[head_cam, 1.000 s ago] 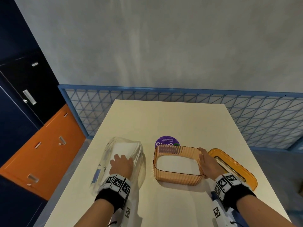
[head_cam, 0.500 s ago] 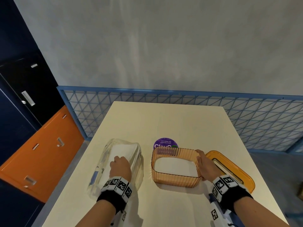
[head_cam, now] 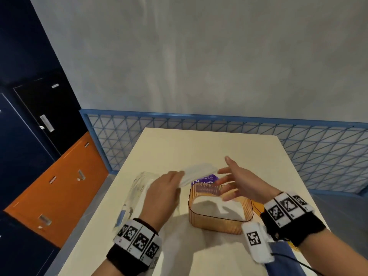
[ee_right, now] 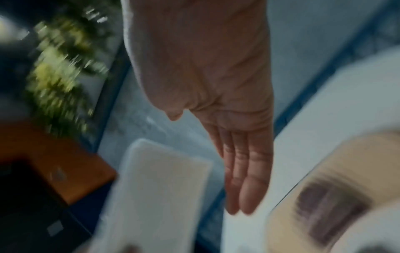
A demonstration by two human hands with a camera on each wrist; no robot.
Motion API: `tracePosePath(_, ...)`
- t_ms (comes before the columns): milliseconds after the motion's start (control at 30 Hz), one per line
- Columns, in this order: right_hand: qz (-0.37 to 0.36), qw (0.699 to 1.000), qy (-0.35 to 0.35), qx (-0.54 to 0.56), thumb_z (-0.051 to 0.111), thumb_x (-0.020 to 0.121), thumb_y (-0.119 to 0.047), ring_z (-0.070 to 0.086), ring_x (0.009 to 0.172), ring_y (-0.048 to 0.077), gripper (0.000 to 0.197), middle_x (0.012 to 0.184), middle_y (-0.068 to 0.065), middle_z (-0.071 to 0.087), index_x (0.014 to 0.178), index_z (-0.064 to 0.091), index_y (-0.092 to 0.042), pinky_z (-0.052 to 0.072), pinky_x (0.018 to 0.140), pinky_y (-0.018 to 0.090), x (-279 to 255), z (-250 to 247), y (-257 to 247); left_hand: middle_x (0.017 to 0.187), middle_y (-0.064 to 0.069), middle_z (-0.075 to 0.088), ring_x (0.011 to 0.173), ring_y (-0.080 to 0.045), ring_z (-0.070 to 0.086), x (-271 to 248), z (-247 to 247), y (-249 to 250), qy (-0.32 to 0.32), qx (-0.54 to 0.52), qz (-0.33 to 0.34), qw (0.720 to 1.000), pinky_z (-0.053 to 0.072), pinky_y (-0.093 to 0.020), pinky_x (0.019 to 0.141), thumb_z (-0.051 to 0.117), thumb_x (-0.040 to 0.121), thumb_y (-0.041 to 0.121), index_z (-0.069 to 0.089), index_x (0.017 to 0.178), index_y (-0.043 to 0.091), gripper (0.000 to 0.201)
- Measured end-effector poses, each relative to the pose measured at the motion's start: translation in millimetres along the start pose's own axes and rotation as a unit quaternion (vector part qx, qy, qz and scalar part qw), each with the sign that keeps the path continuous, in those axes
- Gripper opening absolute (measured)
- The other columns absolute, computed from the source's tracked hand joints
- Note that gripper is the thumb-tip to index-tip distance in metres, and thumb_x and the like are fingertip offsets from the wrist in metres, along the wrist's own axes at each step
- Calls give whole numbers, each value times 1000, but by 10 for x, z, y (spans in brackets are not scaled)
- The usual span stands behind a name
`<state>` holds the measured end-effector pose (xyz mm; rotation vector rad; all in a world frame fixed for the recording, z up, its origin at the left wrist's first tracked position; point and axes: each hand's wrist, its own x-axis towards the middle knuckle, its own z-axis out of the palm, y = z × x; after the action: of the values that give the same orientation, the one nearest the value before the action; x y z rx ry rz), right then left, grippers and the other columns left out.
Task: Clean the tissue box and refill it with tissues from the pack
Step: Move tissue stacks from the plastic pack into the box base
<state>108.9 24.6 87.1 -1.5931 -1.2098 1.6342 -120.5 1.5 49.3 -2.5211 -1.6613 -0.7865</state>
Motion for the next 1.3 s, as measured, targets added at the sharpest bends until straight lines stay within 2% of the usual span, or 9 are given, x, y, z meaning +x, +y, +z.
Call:
tracePosePath(133, 16, 988, -99, 118, 49, 96, -21, 67, 83, 29, 32, 101, 18, 67, 120, 55, 0, 59, 61, 34, -83, 116, -126, 129, 3, 57, 119, -18, 54, -67, 183, 131, -83, -71, 33, 993, 46, -45, 99, 41, 79, 36, 54, 126, 33, 48)
tracePosePath(267, -27, 984, -80, 157, 45, 90, 6, 68, 74, 25, 27, 99, 16, 64, 112, 56, -3, 57, 54, 30, -108, 7, -87, 147, 17, 27, 138, -3, 20, -132, 193, 95, -59, -366, -148, 917, 17, -30, 115, 32, 75, 80, 29, 129, 55, 59)
tracePosePath(333, -42, 980, -77, 179, 45, 90, 5, 69, 70, 23, 24, 95, 15, 66, 106, 58, -6, 58, 52, 30, -170, -53, -93, 146, 7, 35, 135, -13, 34, -100, 170, 84, -11, -537, -300, 789, 30, -35, 110, 37, 87, 65, 33, 134, 44, 52)
tracePosePath(433, -45, 976, -73, 198, 46, 90, 1, 68, 67, 19, 21, 86, 9, 69, 101, 60, -8, 57, 50, 28, -250, -95, -100, 137, -13, 50, 118, -33, 55, -55, 163, 56, -40, -750, -441, 491, 44, -53, 99, 39, 91, 57, 39, 137, 23, 57)
tracePosePath(500, -40, 974, -71, 211, 47, 90, -2, 69, 65, 17, 19, 80, 7, 70, 103, 59, -8, 56, 49, 27, -282, -98, -74, 126, -17, 59, 99, -35, 65, -5, 118, 114, -79, -796, -442, 407, 50, -59, 87, 43, 88, 59, 49, 129, 15, 60)
tracePosePath(667, 5, 978, -52, 204, 54, 91, -15, 65, 82, 26, 17, 95, 12, 62, 106, 57, -9, 58, 56, 32, -312, -53, 72, 94, -9, 66, 77, -24, 64, 122, 48, 292, -136, -741, -427, 500, 56, -35, 68, 51, 92, 43, 57, 120, 13, 41)
tracePosePath(967, 33, 992, 25, 121, 52, 93, -17, 59, 96, 29, 17, 107, 12, 59, 109, 54, -12, 58, 72, 40, -221, -93, 218, 138, -5, 41, 112, -25, 51, 226, 165, 368, -121, -538, -393, 736, 45, -35, 94, 45, 99, 24, 11, 149, 22, 61)
tracePosePath(1133, 39, 991, 40, 120, 48, 95, -13, 57, 103, 31, 26, 119, 16, 57, 120, 51, -6, 57, 71, 41, -197, -216, 262, 143, -7, 38, 122, -27, 47, 347, 176, 373, -100, -518, -349, 774, 43, -40, 104, 41, 99, 10, 9, 149, 28, 62)
tracePosePath(1300, -11, 991, 35, 130, 43, 97, -11, 58, 109, 32, 26, 123, 11, 58, 121, 51, -17, 57, 79, 44, -147, -289, 364, 140, -6, 41, 122, -31, 50, 366, 229, 392, -105, -598, -336, 720, 43, -48, 104, 55, 94, 13, 8, 147, 33, 74)
